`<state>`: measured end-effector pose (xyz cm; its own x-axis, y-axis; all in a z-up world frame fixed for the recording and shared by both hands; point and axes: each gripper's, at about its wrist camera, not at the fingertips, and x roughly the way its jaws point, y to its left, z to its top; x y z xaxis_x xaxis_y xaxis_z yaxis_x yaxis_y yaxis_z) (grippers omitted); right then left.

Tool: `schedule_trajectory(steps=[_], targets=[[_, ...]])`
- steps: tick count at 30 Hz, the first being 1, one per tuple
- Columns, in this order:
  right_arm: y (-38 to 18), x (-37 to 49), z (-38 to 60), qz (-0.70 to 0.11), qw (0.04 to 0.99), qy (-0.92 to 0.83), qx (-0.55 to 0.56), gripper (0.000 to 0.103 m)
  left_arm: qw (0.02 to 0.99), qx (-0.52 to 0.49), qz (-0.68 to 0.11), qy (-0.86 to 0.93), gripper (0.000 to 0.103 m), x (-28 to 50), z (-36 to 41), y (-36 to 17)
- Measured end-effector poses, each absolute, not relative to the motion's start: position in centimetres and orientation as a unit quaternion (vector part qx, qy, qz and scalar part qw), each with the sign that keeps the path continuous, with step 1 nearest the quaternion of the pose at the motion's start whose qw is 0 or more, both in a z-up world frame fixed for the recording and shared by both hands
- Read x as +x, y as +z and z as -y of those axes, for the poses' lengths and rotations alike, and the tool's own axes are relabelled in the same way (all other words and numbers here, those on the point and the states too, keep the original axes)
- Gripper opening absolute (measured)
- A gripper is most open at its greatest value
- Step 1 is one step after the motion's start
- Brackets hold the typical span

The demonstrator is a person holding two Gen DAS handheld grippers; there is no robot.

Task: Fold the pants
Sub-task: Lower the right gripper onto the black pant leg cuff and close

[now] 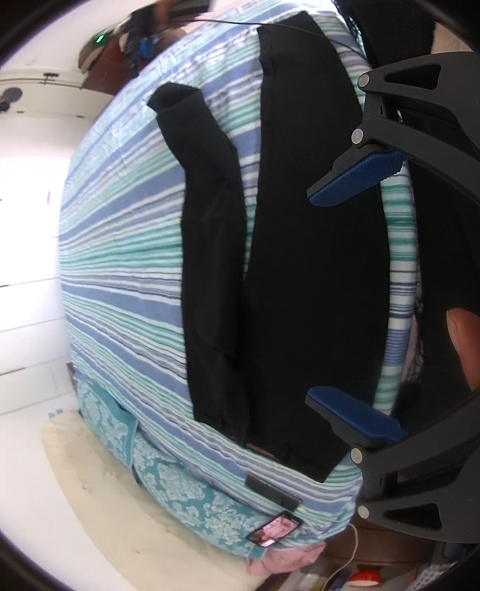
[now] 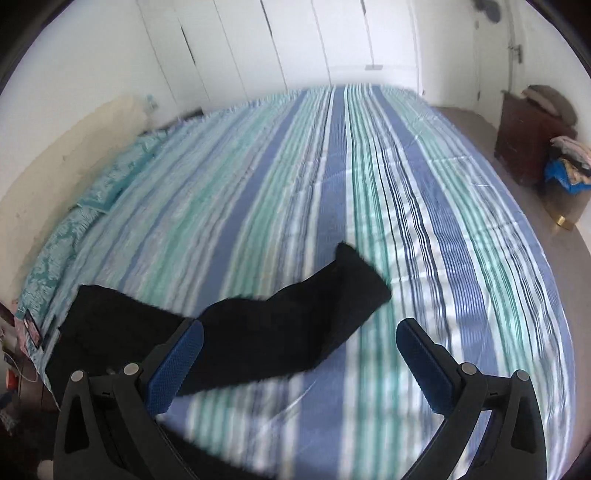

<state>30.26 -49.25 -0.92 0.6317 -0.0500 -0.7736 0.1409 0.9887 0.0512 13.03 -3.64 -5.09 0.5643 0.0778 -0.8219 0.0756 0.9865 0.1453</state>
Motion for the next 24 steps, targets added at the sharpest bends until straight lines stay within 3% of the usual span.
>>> schedule_trajectory(steps=[2,4,8,9,10,11,12,17,21,24], targets=[[-2.5,35.4,51.7,-0.487,0.870,-0.043,0.060,0.098,0.873,0.087,-0.479,0.006,0.099,13.4,3.9,-5.9],[-4.3,39.5,52.7,-0.531,0.844,-0.037,0.060,0.087,0.866,0.091,-0.492,0.011,0.099,13.7,4.2,-6.8],[-7.4,44.5,52.3,-0.563,0.824,-0.063,-0.007,0.086,0.853,0.097,-0.512,0.011,0.099,14.1,4.9,-8.2],[-8.1,45.1,52.3,-0.569,0.819,-0.065,-0.010,0.080,0.852,0.098,-0.514,0.009,0.099,14.1,5.0,-8.3],[-9.0,45.5,52.5,-0.578,0.813,-0.067,-0.007,0.068,0.852,0.100,-0.514,0.007,0.099,14.0,5.1,-8.4],[-9.7,45.4,52.8,-0.586,0.808,-0.065,-0.001,0.026,0.852,0.101,-0.513,0.006,0.099,14.0,5.1,-8.3],[-10.1,45.2,53.1,-0.592,0.803,-0.068,-0.006,0.010,0.853,0.102,-0.512,0.004,0.099,13.9,5.1,-8.4],[-5.4,38.6,52.9,-0.542,0.838,-0.060,-0.008,0.010,0.853,0.086,-0.515,-0.007,0.099,13.6,5.0,-8.6],[0.5,28.9,53.6,-0.473,0.879,-0.051,0.039,0.010,0.856,0.078,-0.510,-0.019,0.099,12.6,5.3,-8.2],[1.2,21.5,52.6,-0.453,0.889,-0.034,0.066,0.010,0.857,0.077,-0.508,-0.026,0.099,11.8,5.5,-8.0]])
